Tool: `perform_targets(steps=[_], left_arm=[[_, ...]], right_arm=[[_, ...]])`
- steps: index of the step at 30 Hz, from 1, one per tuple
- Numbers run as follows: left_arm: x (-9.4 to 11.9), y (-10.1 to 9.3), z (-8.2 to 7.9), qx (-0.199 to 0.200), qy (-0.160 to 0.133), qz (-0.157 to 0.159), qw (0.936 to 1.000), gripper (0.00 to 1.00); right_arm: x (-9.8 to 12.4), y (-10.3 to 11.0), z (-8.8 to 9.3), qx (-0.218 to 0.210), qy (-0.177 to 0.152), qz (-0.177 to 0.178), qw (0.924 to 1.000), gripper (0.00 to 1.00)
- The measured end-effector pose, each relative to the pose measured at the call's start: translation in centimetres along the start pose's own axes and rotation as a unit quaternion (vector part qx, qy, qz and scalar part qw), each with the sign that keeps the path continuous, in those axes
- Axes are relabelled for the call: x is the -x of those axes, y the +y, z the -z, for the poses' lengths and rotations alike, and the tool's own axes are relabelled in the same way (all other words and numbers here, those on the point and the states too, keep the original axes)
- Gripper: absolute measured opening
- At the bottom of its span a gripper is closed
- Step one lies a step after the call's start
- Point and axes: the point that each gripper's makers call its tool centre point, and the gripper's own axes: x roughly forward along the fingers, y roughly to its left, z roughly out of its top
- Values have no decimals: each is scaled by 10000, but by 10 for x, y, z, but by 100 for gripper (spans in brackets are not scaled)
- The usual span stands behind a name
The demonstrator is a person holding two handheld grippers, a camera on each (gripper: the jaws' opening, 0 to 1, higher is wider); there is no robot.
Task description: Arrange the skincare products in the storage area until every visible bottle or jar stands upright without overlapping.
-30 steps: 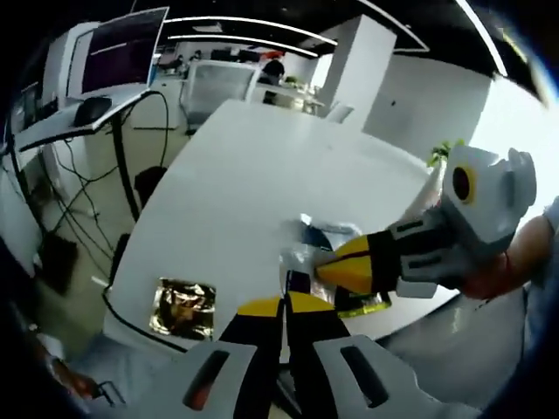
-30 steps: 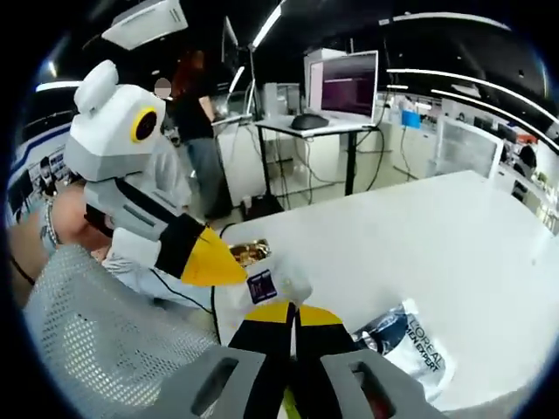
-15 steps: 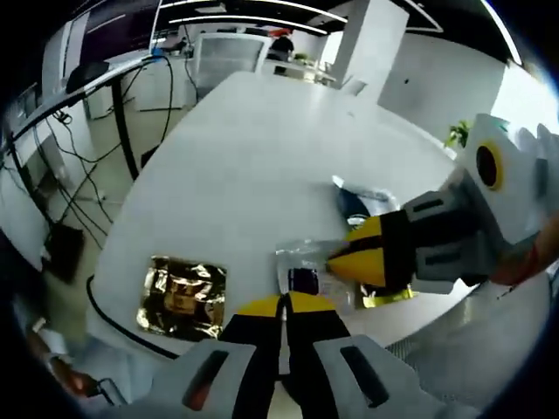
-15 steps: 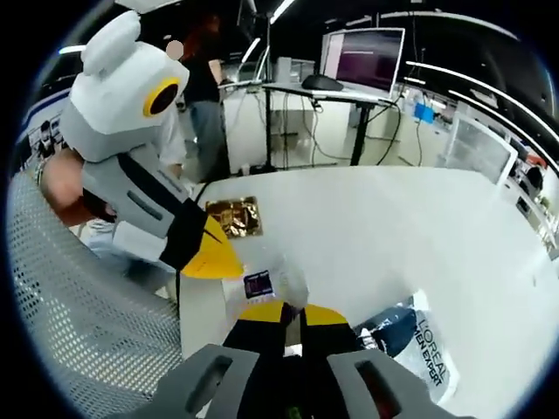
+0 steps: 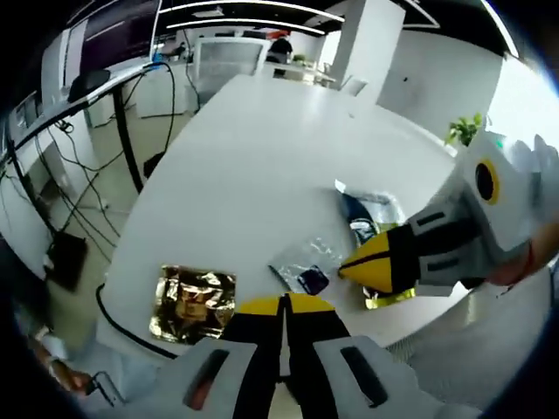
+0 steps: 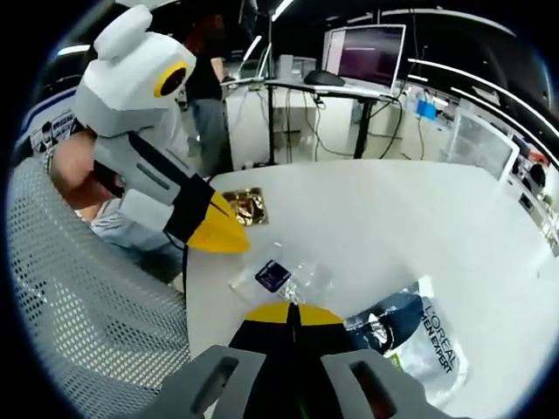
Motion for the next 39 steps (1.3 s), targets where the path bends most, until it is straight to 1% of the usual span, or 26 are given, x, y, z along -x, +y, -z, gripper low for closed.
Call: perform_targets(steps=[1, 2, 3, 4, 5, 6, 7, 9, 10, 11, 15, 20, 23, 35, 36, 37, 38, 39], left_arm=[[0, -4, 2, 9, 81, 109, 9999, 0], [-3, -3, 6, -54, 265, 62, 9996, 0], [-5, -1, 10, -136, 387, -9, 9992, 0], [-8, 4, 14, -342, 507, -165, 9980, 0], [-9, 6, 15, -404, 547, -211, 9975, 0], [-12, 12, 20, -479, 684, -379, 9958, 0], [-13, 13, 21, -467, 697, -396, 9957, 0], [-15, 16, 27, -487, 834, -453, 9943, 0], [-15, 16, 25, -512, 778, -458, 9946, 1], [-16, 17, 21, -518, 655, -460, 9954, 1], [-19, 20, 18, -558, 633, -457, 9954, 1], [-21, 20, 16, -519, 610, -427, 9959, 1], [-22, 22, 15, -486, 565, -451, 9962, 1], [-19, 22, 14, -497, 576, -492, 9959, 0], [-15, 22, 10, -497, 539, -549, 9958, 0], [-14, 22, 8, -498, 498, -556, 9960, 0], [-9, 20, -4, -487, 232, -517, 9972, 0], [-5, 17, -11, -435, 74, -460, 9980, 0]], right_arm=[[0, 0, -1, -28, -17, 8, 10000, 0], [0, 1, 0, -67, -1, -19, 10000, 0], [0, 4, 0, -137, 10, -73, 9999, 0], [0, 8, 0, -228, 26, -141, 9996, 0], [0, 10, 1, -247, 29, -187, 9995, 0], [1, 15, 1, -263, 21, -266, 9993, 0], [1, 18, 1, -262, 21, -322, 9991, 0], [1, 22, 1, -229, 10, -374, 9990, 0], [1, 23, 1, -180, -4, -384, 9991, 0], [0, 24, 1, -162, -19, -392, 9991, 0], [0, 27, 0, -221, -125, -475, 9985, 0], [-1, 19, -1, -164, -172, -391, 9990, 0], [-2, 18, -2, -263, -177, -421, 9986, 0], [-3, 16, -4, -250, -170, -400, 9987, 0], [-1, 13, -4, -255, -167, -310, 9991, 0], [1, 12, -6, -241, -231, -280, 9990, 0], [4, 13, -13, -280, -453, -306, 9981, 0], [6, 14, -15, -294, -482, -340, 9978, 0]])
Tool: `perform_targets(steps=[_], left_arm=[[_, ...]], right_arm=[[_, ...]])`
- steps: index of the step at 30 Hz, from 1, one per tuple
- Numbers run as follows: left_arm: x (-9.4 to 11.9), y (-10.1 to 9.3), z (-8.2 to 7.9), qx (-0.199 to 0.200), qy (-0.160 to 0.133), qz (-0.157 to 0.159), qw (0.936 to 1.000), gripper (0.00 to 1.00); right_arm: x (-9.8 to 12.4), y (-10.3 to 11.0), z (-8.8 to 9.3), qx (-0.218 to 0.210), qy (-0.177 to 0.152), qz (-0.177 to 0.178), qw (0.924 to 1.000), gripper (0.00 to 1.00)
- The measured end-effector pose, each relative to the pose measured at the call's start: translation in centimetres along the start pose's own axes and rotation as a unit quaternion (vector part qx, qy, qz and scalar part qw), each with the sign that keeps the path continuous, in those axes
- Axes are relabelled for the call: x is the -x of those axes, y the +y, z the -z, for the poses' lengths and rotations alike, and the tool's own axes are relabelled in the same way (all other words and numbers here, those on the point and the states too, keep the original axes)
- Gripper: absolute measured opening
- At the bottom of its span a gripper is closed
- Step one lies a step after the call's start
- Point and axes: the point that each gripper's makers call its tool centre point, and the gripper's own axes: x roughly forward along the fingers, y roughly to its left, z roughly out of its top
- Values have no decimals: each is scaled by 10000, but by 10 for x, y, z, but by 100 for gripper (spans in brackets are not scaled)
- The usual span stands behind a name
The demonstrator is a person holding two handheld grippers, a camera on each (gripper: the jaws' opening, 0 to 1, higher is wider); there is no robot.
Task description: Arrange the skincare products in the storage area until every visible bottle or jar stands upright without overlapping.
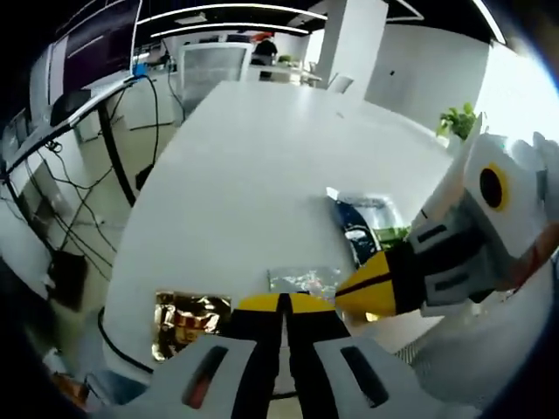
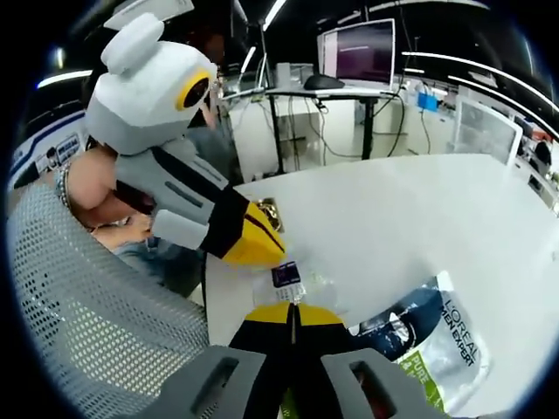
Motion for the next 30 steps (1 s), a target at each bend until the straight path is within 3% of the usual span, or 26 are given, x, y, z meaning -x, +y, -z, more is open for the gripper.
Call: perform_targets(steps=[4, 6, 8, 12, 17, 22, 26, 27, 30], left_arm=[[21, 7, -14, 95, -326, -117, 9994, 6], [29, 15, -15, 103, -440, -304, 9985, 11], [38, 32, -8, 27, -505, -692, 9963, 18], [44, 53, 19, 129, -198, -1142, 9932, 37], [34, 59, 33, 116, 17, -1221, 9925, 49], [25, 64, 36, 0, 252, -1259, 9917, 49], [16, 67, 47, 55, 647, -1127, 9915, 49], [15, 67, 41, 42, 506, -1134, 9922, 49], [14, 69, 40, -54, 581, -1161, 9915, 51]], right_arm=[[10, 2, -6, -6, -83, -18, 10000, 0], [16, 4, -8, -50, -132, -55, 9999, 0], [28, 8, -9, -157, -187, -130, 9996, 0], [49, 17, -13, -373, -331, -293, 9983, 0], [76, 19, -20, -281, -591, -256, 9975, 0], [91, 20, -20, -187, -681, -192, 9973, 0], [98, 22, -19, -140, -710, -201, 9972, 0], [99, 21, -19, -145, -724, -201, 9971, 0], [100, 19, -18, -249, -748, -148, 9968, 0]])
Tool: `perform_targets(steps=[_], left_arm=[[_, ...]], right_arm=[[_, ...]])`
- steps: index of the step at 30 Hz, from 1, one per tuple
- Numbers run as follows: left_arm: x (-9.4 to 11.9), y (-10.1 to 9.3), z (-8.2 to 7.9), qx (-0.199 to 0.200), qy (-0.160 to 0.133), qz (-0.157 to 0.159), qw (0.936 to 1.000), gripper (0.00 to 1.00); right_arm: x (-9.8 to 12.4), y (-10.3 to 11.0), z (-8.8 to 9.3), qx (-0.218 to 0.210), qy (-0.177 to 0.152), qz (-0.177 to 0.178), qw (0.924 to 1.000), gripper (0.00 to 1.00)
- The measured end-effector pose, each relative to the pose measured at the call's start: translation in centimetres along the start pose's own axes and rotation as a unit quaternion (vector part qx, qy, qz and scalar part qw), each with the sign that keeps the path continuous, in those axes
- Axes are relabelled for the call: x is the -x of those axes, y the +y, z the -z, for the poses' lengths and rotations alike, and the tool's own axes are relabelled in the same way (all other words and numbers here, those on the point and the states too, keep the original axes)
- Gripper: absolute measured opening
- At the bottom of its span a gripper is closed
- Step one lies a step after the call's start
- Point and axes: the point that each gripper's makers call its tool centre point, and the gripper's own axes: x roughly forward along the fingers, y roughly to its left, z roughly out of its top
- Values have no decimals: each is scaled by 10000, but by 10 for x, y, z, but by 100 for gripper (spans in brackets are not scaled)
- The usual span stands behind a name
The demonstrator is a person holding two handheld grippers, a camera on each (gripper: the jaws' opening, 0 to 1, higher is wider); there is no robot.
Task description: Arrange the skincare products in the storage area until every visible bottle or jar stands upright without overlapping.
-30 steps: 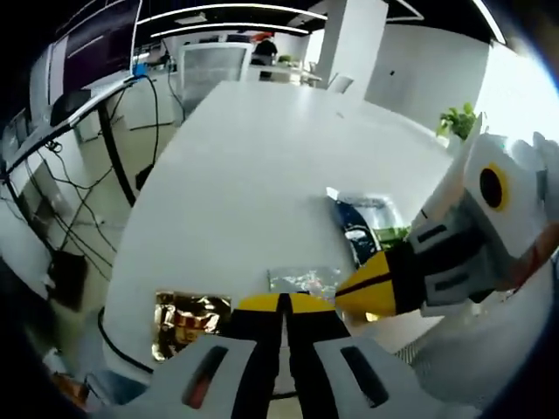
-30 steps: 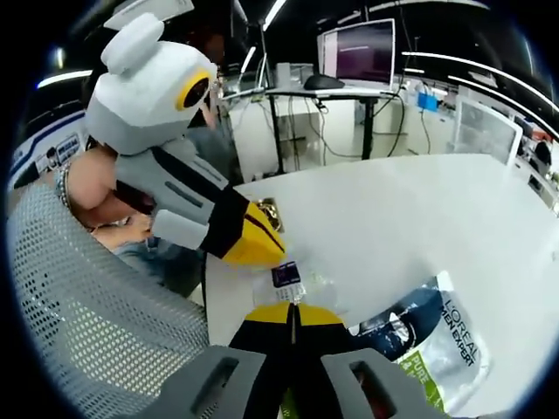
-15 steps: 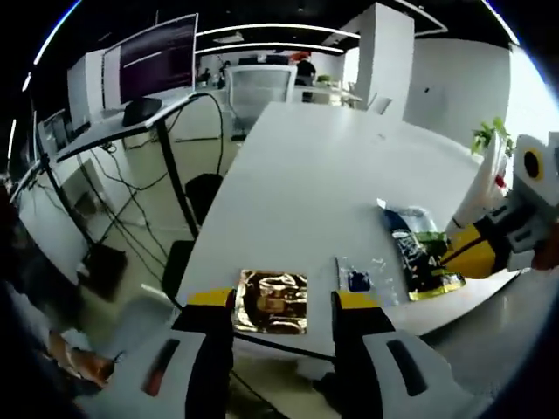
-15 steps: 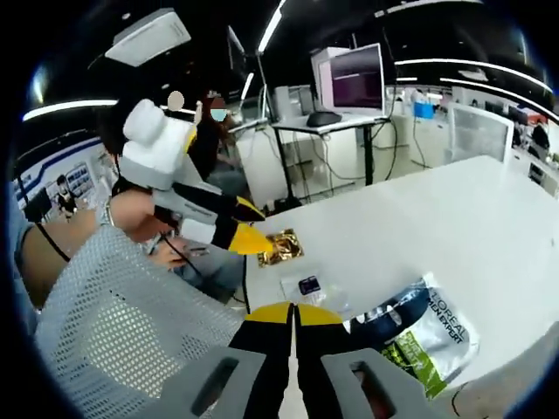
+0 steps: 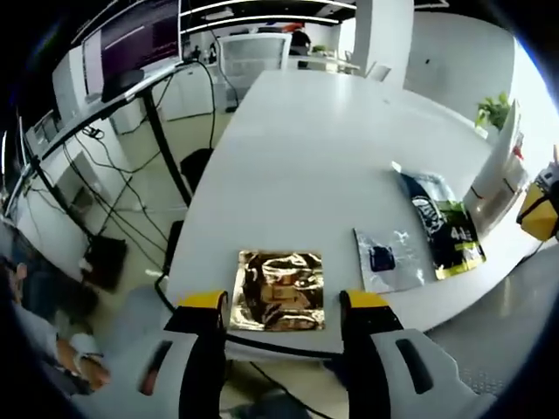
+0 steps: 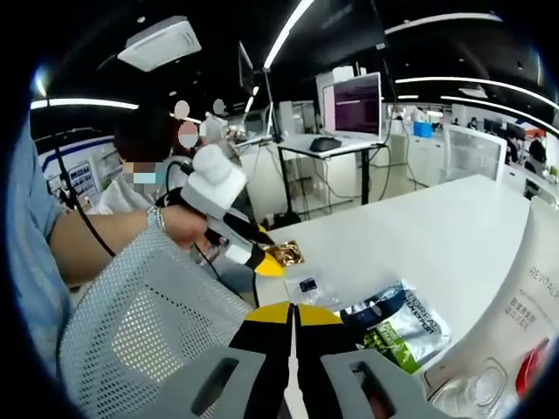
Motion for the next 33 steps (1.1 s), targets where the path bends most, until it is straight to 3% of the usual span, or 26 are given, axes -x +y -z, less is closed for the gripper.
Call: perform_targets(steps=[3, 10, 14, 16, 22, 27, 33], left_arm=[[-1, 1, -3, -100, -94, -22, 9999, 41], [1, 2, -3, 76, -122, -100, 9998, 41], [9, -2, -13, 711, -590, 160, 9956, 40], [17, -5, -18, 713, -753, 216, 9944, 39], [49, -32, -50, 640, -1606, 656, 9828, 39], [79, -59, -78, 408, -2200, 1080, 9687, 39], [104, -85, -101, 72, -2632, 1354, 9552, 39]], right_arm=[[-1, -1, 3, -91, 30, 6, 10000, 0], [1, -1, 6, -157, 98, -9, 9998, 0], [3, -2, 2, -277, 31, -6, 9996, 0], [4, -2, -3, -421, -82, -45, 9991, 0], [5, -1, -20, -921, -421, -220, 9946, 0], [3, 0, -48, -1596, -801, -461, 9829, 9], [1, -6, -75, -2009, -1135, -556, 9714, 14]])
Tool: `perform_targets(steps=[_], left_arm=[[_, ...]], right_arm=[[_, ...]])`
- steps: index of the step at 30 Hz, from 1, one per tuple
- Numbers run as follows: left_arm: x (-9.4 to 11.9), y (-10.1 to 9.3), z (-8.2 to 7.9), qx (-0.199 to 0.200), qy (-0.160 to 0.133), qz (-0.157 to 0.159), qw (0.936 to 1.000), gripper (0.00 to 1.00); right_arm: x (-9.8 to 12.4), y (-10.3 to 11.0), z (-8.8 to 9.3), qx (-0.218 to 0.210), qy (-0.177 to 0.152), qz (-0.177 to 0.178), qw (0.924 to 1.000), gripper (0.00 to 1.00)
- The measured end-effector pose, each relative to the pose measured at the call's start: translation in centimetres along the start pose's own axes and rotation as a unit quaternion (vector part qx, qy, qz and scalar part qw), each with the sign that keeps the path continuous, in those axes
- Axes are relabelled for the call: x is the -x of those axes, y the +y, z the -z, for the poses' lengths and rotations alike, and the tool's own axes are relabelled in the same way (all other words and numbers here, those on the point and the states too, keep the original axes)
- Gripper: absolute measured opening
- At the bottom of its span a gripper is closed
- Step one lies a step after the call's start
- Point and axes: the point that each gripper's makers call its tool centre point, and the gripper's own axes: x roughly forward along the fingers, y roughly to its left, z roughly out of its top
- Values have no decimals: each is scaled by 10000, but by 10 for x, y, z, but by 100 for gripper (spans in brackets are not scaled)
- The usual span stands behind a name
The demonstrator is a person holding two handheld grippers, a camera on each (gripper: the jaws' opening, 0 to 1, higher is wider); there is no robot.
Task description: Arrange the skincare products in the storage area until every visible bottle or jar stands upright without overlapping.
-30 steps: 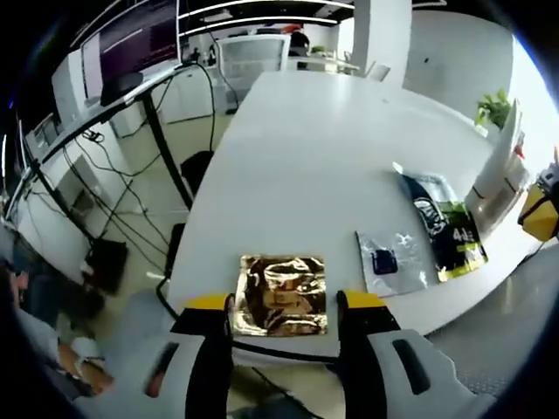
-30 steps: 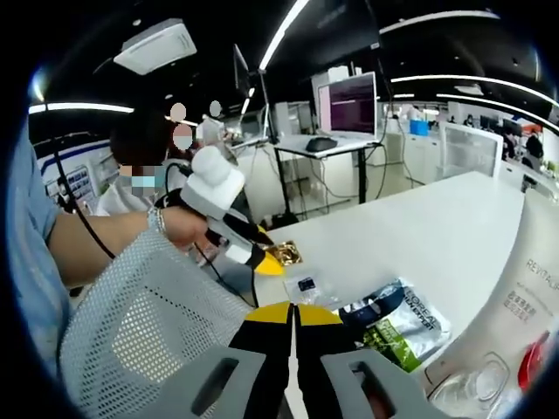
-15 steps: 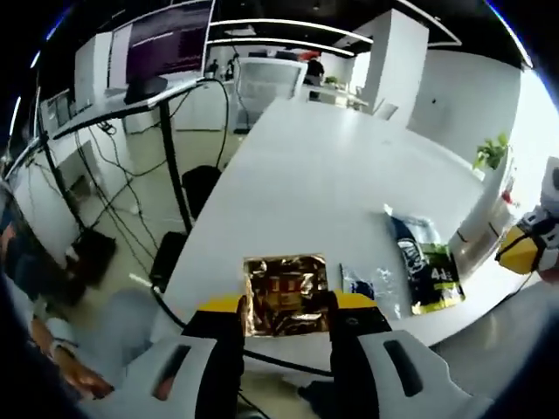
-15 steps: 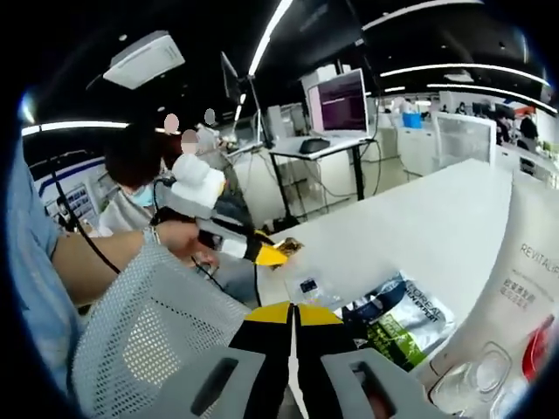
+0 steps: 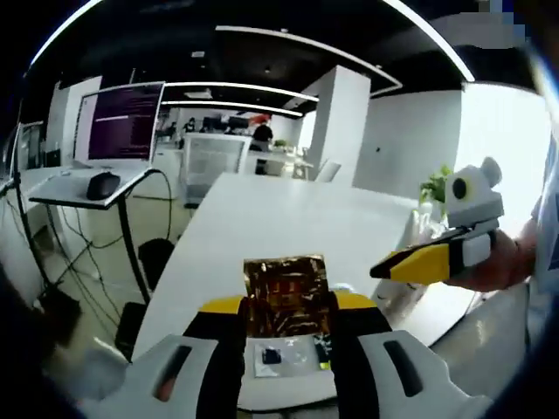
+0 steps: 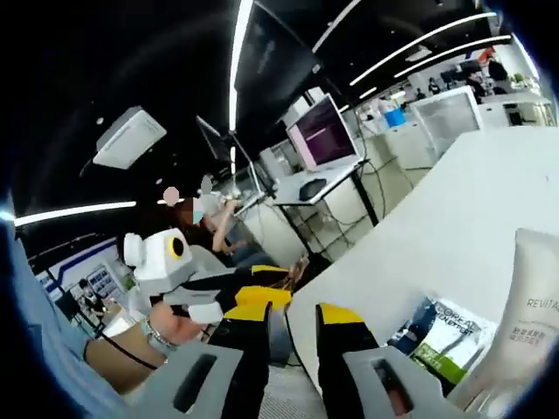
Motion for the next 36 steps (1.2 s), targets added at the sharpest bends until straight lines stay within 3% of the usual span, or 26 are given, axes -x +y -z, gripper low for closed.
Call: perform_targets(steps=[9, 11, 17, 23, 27, 32, 36], left_arm=[[1, -30, -8, -349, -162, 358, 9986, 40], [1, -35, -8, -384, -186, 441, 9981, 40], [-3, -37, 1, -405, -75, 548, 9976, 41], [2, -42, 3, 67, -121, 926, 9956, 42], [4, -48, 16, 441, 177, 1232, 9912, 33], [8, -47, 4, 1036, -223, 1439, 9839, 32], [11, -44, 1, 1329, -323, 1570, 9781, 27]], right_arm=[[-4, 0, -16, -176, -181, 20, 9997, 13], [-5, 0, -17, -167, -177, 47, 9997, 3], [-3, 3, -12, 290, 46, 141, 9995, 0], [4, 7, -11, 73, 77, -85, 9999, 0], [9, 7, -15, 10, 27, -173, 9998, 0], [15, 10, -21, -84, -38, -315, 9995, 0], [17, 13, -20, -169, -8, -449, 9989, 0]])
